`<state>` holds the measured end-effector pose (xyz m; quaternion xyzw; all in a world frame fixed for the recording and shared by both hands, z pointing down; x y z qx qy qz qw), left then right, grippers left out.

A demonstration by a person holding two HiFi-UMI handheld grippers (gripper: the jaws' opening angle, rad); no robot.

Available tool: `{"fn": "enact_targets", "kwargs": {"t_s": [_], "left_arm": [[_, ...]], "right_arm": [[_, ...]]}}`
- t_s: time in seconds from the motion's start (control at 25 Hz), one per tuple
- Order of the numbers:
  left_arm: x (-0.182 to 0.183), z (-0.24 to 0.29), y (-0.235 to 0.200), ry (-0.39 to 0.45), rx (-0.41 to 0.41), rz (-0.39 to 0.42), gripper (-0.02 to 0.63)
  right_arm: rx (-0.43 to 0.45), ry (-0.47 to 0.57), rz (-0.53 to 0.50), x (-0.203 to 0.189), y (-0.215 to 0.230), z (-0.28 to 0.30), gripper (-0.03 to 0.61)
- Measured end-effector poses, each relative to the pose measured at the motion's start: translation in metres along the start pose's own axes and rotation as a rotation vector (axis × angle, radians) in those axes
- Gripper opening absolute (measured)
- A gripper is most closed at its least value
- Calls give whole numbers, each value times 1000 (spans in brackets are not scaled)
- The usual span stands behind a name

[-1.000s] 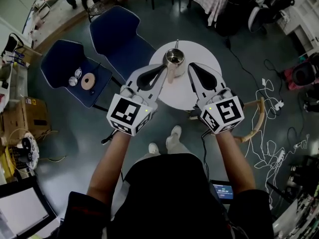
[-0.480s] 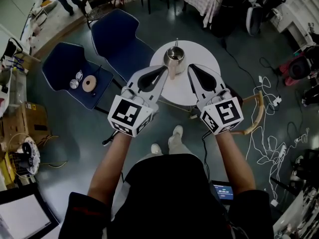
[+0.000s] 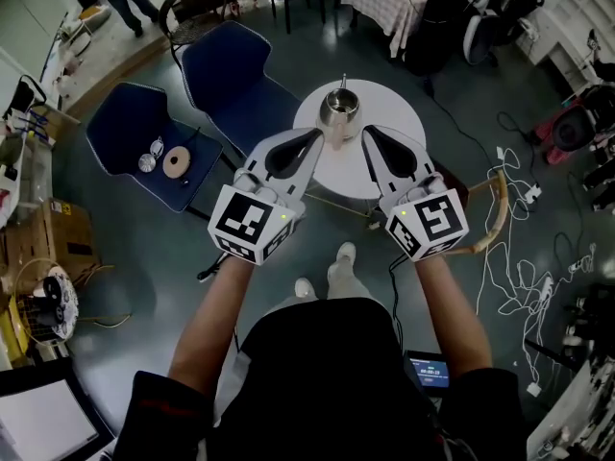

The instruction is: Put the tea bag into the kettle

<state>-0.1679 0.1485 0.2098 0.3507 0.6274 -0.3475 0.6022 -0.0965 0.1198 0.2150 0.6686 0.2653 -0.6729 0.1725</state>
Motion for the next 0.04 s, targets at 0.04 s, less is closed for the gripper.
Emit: {"fn": "enact_targets", "kwargs": {"t_s": [0.04], "left_arm": [[1,-6,0,2,0,0,14]], "right_arm": [[-4,0,1,1,-6,-1,17]]}}
Point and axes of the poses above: the fingertips, and each gripper's own axes: z forward along the fingers, y to its right, x out of its top, the point moved 1 cm from there along -z, backward along the fingers, and after that the axes turned 4 degrees about -z, right-handed, at the moved point
